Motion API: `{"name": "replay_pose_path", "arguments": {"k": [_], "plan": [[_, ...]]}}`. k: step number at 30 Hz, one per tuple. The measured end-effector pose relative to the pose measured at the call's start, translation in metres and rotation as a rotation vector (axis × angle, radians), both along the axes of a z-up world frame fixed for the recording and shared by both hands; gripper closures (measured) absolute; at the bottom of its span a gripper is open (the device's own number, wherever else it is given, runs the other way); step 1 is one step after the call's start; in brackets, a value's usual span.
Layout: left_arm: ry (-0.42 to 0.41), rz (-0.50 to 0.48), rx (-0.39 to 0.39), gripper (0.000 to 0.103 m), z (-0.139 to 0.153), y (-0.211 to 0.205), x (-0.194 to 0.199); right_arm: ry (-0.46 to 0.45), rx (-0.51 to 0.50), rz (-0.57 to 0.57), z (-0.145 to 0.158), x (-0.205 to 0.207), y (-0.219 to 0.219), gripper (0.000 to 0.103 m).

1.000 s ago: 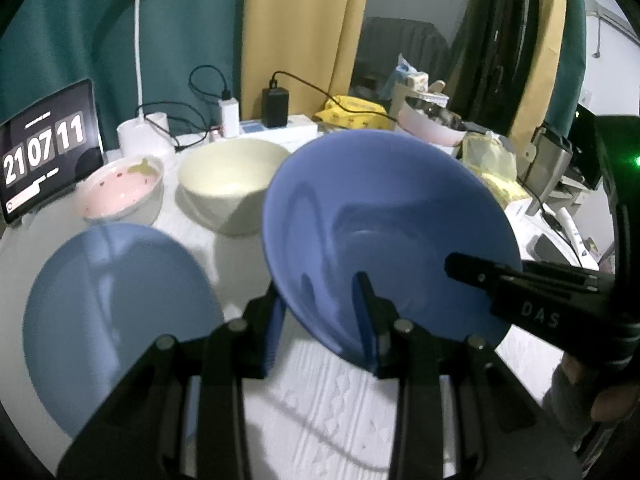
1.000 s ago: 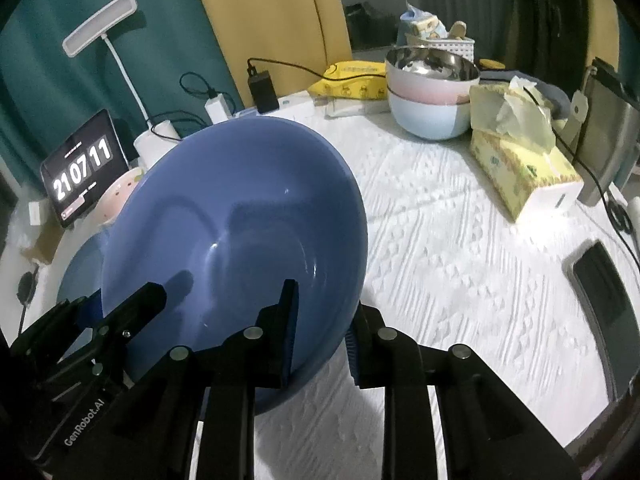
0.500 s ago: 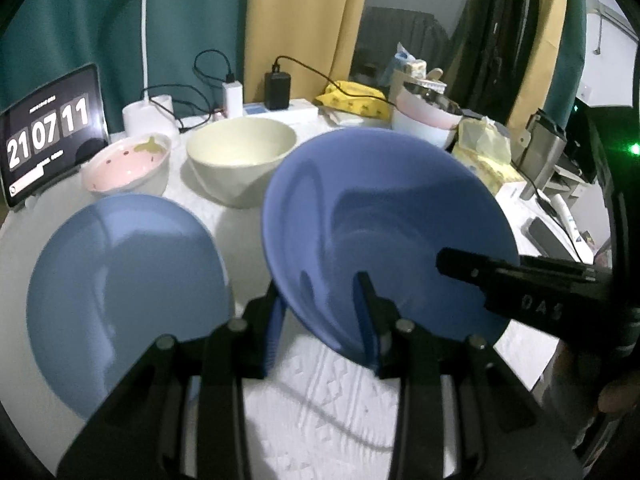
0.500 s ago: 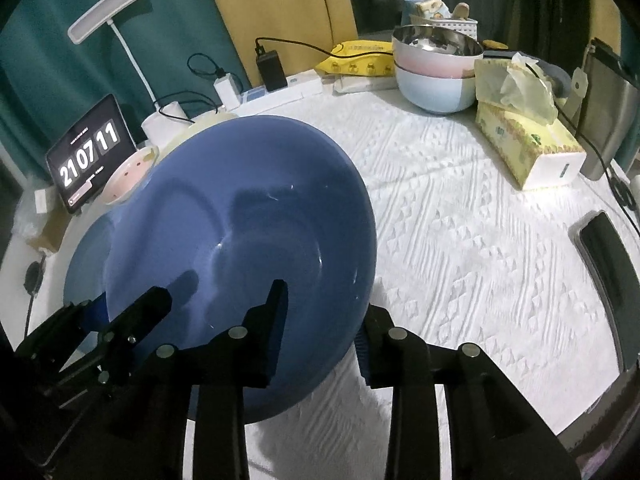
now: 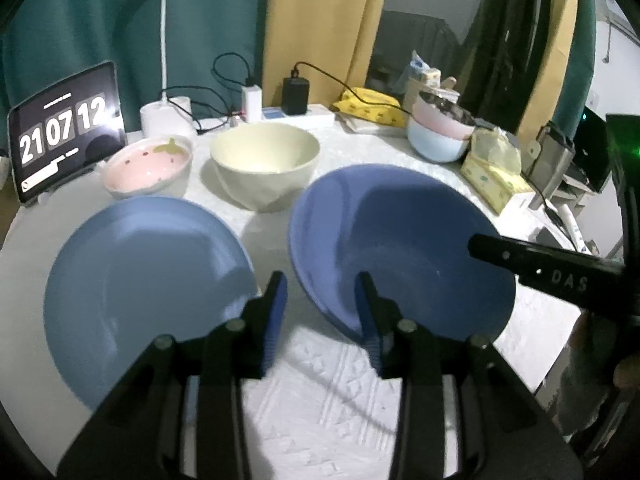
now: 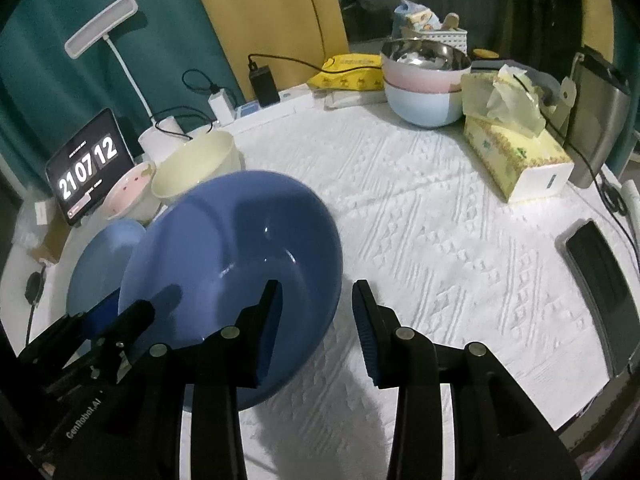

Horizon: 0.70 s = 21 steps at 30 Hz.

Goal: Organize plates and bowls

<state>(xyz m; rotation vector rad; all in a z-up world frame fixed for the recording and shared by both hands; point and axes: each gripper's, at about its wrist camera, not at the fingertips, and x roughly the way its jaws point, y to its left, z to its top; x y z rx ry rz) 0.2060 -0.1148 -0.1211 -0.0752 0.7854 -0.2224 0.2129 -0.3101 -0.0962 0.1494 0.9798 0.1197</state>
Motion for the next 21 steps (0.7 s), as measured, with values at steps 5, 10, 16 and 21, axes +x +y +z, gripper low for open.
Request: {"name": "replay_pose_path", "arguments": {"k": [5,10,16,21], "plan": [[-0.015,0.015,-0.004,0.057,0.007,0.007,-0.001,-0.024,-0.008,-0.002,0.009,0.005,-0.003,0.065],[-0.035,0.040,0.004,0.057,0.016,0.014,0.002,-0.043,-0.007,0.000,0.017,0.011,-0.003,0.065],[-0.049,0.068,0.009,0.057,0.025,0.023,0.010,-0.064,-0.010,0.015,0.027,0.021,0.002,0.065],[-0.058,0.088,0.009,0.057,0.033,0.030,0.018,-0.077,-0.011,0.035,0.034,0.031,0.007,0.065]]}}
